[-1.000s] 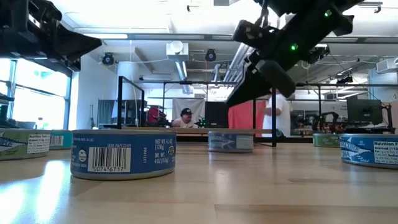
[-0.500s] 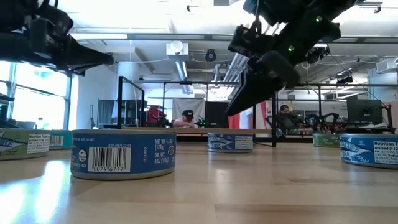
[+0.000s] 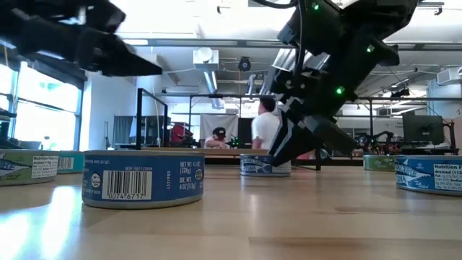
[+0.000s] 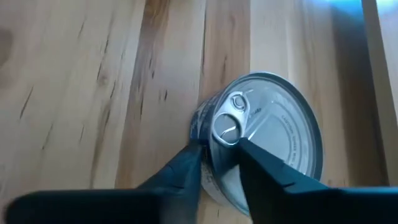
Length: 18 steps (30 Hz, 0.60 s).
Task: Stack canned seafood by type on shelf
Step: Put the dark blue tuna can on the shelf
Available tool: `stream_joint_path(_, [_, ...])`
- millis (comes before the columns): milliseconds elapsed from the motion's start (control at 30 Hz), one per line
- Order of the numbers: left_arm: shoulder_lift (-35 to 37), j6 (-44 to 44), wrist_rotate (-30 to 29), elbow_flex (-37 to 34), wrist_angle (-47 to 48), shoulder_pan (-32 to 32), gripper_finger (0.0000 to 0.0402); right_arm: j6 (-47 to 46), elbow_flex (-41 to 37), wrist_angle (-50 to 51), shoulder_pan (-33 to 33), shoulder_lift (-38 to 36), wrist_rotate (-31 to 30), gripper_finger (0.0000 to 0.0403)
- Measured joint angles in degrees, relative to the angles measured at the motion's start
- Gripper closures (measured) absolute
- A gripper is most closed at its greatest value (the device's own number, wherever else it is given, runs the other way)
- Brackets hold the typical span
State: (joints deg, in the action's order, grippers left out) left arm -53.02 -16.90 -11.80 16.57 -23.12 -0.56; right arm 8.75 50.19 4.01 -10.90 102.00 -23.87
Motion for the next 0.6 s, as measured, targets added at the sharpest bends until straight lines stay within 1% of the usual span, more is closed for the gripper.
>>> stream_joint_path(100, [-8.4,-3.9,2.6,4.6,0.0,0.0,0.0368,-1.1,0.1,1.1,0.0,-0.4,-0.1,0.0372])
stream_joint_path(167, [-13.8,-5.9,4.0,7.6,0.0,0.0,0.0351,-2.0,0.1,1.0,0.0,-0.4,-0.1,0.0393])
stream_joint_path(267, [-21.2,-6.7,4.2,11.8,-0.3,0.0,0.0321,-6.5,0.2,0.5,0.6,-0.4,0.2,0.0392])
stream_joint_path(333, [-25.5,-6.9,4.2,14.3,-0.4,0.0,0.0299,-8.7,0.5,0.7,1.4,-0.4,1.7,0.0393])
stream_joint_path(433, [-31.3,-9.9,4.2,17.4,-0.5,0.0,0.0268,-9.0,0.5,0.1,2.2,-0.4,4.1,0.04])
stream_joint_path(600, [-39.6,-15.7,3.7,21.9,-0.4,0.2,0.0235,-9.2,0.5,-0.2,2.7,-1.0,4.5,0.0401])
